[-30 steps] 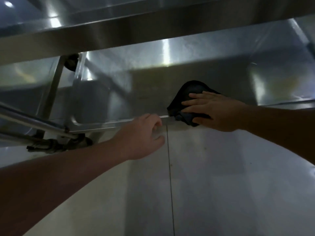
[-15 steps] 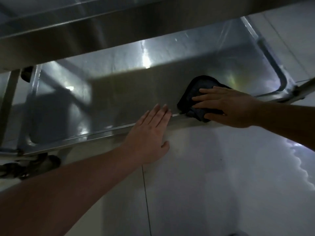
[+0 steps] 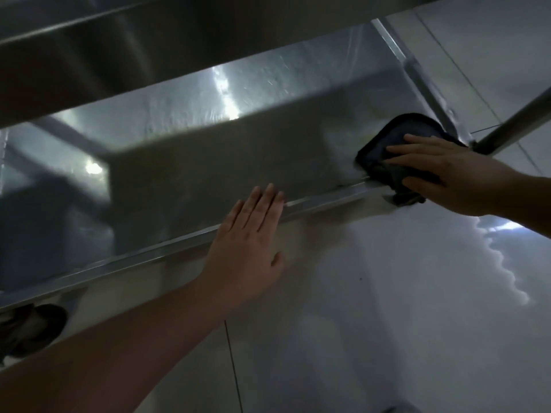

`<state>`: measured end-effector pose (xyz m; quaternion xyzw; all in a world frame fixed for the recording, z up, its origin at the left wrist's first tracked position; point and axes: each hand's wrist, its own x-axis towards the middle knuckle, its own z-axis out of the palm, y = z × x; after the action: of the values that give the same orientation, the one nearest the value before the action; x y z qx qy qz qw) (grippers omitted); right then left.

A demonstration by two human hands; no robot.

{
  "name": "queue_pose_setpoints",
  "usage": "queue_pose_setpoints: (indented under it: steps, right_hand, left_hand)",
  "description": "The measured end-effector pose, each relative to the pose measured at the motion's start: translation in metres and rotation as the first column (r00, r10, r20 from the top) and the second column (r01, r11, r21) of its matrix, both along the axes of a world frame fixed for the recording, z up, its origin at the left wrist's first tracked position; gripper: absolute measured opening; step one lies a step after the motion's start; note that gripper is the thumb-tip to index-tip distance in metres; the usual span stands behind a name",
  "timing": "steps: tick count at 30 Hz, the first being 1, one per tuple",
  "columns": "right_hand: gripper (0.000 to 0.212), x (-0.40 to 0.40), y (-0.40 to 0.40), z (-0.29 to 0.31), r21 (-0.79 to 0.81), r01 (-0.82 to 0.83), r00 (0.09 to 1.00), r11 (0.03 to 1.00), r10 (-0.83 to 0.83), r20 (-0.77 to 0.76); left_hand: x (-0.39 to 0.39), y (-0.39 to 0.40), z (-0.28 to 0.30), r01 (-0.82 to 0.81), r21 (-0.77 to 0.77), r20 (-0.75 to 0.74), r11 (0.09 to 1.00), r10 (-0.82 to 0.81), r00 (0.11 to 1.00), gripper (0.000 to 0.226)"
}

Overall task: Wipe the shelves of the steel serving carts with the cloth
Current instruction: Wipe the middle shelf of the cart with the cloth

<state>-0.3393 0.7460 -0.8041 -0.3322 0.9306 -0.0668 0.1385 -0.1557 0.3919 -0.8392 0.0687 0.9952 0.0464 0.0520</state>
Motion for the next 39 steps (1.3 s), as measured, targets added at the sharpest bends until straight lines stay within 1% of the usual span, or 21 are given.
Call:
queue_pose_setpoints:
  steps: [3, 6, 9, 11, 13, 14, 18, 20, 22, 23, 25, 26, 27, 28, 29, 31, 33, 35, 36, 39]
  right_hand:
    - [0.058, 0.003, 0.004, -0.006, -0.03, 0.144, 0.989, 0.989, -0.145, -0.018]
    - [0.051, -0.006, -0.009, -0.013, -0.06, 0.306, 0.951, 0.95, -0.308, -0.025]
    - [0.054, -0.037, -0.03, -0.016, -0.051, 0.445, 0.895, 0.894, -0.445, -0.001]
    - [0.06, -0.067, -0.043, -0.015, -0.038, 0.477, 0.879, 0.878, -0.477, 0.001]
    - [0.07, -0.097, -0.056, -0.011, -0.032, 0.473, 0.881, 0.881, -0.473, -0.02]
    - [0.07, -0.11, -0.063, -0.01, -0.031, 0.461, 0.886, 0.887, -0.462, -0.04]
    - [0.059, -0.139, -0.091, -0.009, -0.045, 0.382, 0.918, 0.923, -0.385, -0.096]
    - [0.055, -0.131, -0.107, -0.008, -0.059, 0.322, 0.943, 0.945, -0.325, -0.065]
    - [0.054, -0.109, -0.118, -0.008, -0.079, 0.207, 0.978, 0.975, -0.208, 0.0]
    - [0.053, -0.094, -0.117, -0.007, -0.094, 0.125, 0.992, 0.988, -0.123, 0.024]
    - [0.054, -0.064, -0.106, -0.006, -0.102, -0.073, 0.997, 0.992, 0.075, 0.018]
    - [0.054, -0.056, -0.097, -0.007, -0.091, -0.131, 0.991, 0.987, 0.132, 0.0]
    - [0.058, -0.055, -0.087, -0.007, -0.085, -0.123, 0.992, 0.989, 0.121, -0.023]
    - [0.062, -0.063, -0.08, -0.007, -0.092, -0.046, 0.998, 0.995, 0.042, -0.046]
    - [0.066, -0.078, -0.075, -0.006, -0.1, 0.068, 0.995, 0.993, -0.075, -0.071]
    - [0.069, -0.114, -0.076, -0.007, -0.073, 0.271, 0.952, 0.96, -0.278, -0.128]
    - [0.066, -0.145, -0.093, -0.007, -0.041, 0.38, 0.914, 0.924, -0.382, -0.138]
    - [0.063, -0.162, -0.123, -0.006, -0.022, 0.412, 0.904, 0.911, -0.412, -0.115]
    - [0.063, -0.164, -0.141, -0.004, -0.011, 0.39, 0.916, 0.921, -0.389, -0.092]
    - [0.063, -0.148, -0.201, 0.0, -0.028, 0.224, 0.974, 0.974, -0.225, -0.024]
  left_hand:
    - [0.001, -0.001, 0.0, 0.004, 0.0, -0.016, 1.0, -0.004, 1.0, 0.104]
    - [0.001, -0.004, 0.001, 0.015, -0.007, -0.001, 1.0, -0.015, 1.0, 0.106]
    - [0.0, -0.007, 0.0, 0.034, -0.023, 0.009, 0.999, -0.034, 0.999, 0.108]
    - [0.0, -0.007, -0.001, 0.038, -0.018, 0.006, 0.999, -0.038, 0.999, 0.106]
    - [0.002, -0.007, -0.001, 0.039, -0.005, 0.008, 0.999, -0.039, 0.999, 0.104]
    - [0.002, -0.007, 0.0, 0.04, -0.006, 0.013, 0.999, -0.04, 0.999, 0.104]
    - [0.002, -0.007, 0.001, 0.04, -0.009, 0.039, 0.999, -0.04, 0.998, 0.104]
    - [0.001, -0.006, 0.002, 0.039, -0.02, 0.039, 0.999, -0.038, 0.999, 0.103]
    - [0.002, -0.007, 0.002, 0.036, -0.02, 0.043, 0.999, -0.035, 0.998, 0.102]
    - [0.002, -0.007, 0.001, 0.034, -0.015, 0.046, 0.999, -0.033, 0.998, 0.102]
    - [0.002, -0.009, 0.0, 0.037, -0.017, 0.052, 0.999, -0.036, 0.998, 0.103]
    - [0.003, -0.01, 0.0, 0.042, -0.023, 0.05, 0.999, -0.041, 0.998, 0.103]
    - [0.003, -0.011, -0.001, 0.045, -0.03, 0.045, 0.999, -0.044, 0.998, 0.103]
    - [0.003, -0.011, -0.001, 0.045, -0.036, 0.039, 0.998, -0.044, 0.998, 0.103]
    - [0.002, -0.011, -0.001, 0.042, -0.039, 0.034, 0.998, -0.04, 0.999, 0.102]
    - [0.002, -0.011, -0.001, 0.029, -0.022, 0.03, 0.999, -0.029, 0.999, 0.102]
    - [0.002, -0.012, 0.0, 0.025, 0.001, 0.034, 1.0, -0.025, 0.999, 0.102]
    - [0.002, -0.013, 0.001, 0.021, 0.013, 0.051, 1.0, -0.022, 0.998, 0.103]
    - [0.002, -0.013, 0.002, 0.023, 0.02, 0.058, 1.0, -0.024, 0.998, 0.103]
    - [0.001, -0.012, 0.002, 0.031, 0.02, 0.068, 0.999, -0.032, 0.997, 0.104]
